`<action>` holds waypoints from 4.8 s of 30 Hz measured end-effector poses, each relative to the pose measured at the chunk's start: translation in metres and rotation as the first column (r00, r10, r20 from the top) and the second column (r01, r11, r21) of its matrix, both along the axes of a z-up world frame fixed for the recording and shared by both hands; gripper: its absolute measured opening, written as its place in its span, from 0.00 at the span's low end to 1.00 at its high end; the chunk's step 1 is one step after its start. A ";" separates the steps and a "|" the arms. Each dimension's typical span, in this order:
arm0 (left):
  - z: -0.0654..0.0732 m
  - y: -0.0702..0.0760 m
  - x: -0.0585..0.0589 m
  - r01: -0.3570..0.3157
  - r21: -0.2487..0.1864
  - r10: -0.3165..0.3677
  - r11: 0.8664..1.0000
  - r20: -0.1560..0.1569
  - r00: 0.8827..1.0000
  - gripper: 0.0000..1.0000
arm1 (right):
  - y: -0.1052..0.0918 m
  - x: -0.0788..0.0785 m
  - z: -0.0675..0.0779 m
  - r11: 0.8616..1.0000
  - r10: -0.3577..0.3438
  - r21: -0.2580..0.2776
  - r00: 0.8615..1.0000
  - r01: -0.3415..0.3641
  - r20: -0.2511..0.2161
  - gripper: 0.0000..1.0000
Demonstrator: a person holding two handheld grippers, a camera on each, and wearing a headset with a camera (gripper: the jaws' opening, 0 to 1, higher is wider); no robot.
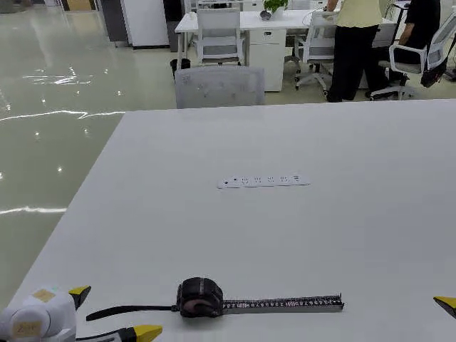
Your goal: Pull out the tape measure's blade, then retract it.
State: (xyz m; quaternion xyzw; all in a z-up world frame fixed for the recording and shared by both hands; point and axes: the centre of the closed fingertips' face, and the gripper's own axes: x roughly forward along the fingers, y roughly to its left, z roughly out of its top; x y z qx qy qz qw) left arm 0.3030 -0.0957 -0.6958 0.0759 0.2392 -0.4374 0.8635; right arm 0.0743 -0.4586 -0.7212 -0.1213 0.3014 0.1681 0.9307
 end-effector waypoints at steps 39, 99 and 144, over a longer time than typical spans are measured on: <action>-0.054 -0.096 0.016 -0.214 0.083 0.215 0.973 -0.009 0.976 0.95 | 0.019 0.098 -0.035 0.859 0.451 -0.099 0.836 -0.501 -0.313 0.55; -0.085 -0.110 0.015 -0.339 0.136 0.353 0.931 -0.099 0.930 0.61 | 0.012 0.105 -0.099 0.847 0.394 -0.098 0.742 -0.522 -0.543 0.13; -0.084 -0.109 0.012 -0.299 0.123 0.312 0.946 -0.102 0.945 0.57 | 0.036 0.117 -0.097 0.870 0.403 -0.068 0.783 -0.488 -0.473 0.13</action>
